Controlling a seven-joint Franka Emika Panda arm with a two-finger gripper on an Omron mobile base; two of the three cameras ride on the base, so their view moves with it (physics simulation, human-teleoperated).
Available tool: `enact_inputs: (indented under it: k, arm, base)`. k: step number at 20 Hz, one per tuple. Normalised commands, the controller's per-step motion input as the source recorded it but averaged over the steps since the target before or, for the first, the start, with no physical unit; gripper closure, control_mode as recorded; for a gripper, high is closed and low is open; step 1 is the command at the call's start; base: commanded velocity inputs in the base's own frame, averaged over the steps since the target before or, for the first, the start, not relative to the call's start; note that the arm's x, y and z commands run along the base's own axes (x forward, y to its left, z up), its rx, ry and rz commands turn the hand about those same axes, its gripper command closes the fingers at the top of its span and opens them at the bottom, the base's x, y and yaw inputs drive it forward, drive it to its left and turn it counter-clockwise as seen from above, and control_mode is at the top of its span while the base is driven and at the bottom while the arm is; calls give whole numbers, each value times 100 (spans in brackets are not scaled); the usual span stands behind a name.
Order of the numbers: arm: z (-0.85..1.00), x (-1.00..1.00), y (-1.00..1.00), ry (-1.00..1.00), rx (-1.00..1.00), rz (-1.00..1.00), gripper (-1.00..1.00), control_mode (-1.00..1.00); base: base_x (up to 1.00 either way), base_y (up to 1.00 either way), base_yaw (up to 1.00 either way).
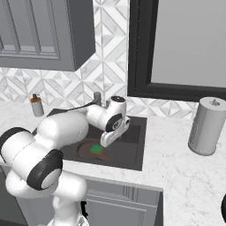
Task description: Pick the pan and sponge and place them into the sink. Then turn on the water.
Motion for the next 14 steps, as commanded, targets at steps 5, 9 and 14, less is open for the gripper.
enact_inputs:
  k: [5,9,14]
  arm:
    - [86,-6,0,-4,12,-1,-100,-100]
    - [60,-1,9,0,17,-8,-100,-100]
    - [27,-2,10,-6,28,-6,-100,-100]
  base:
    - [0,0,0]
    - [0,0,0]
    - [0,0,0]
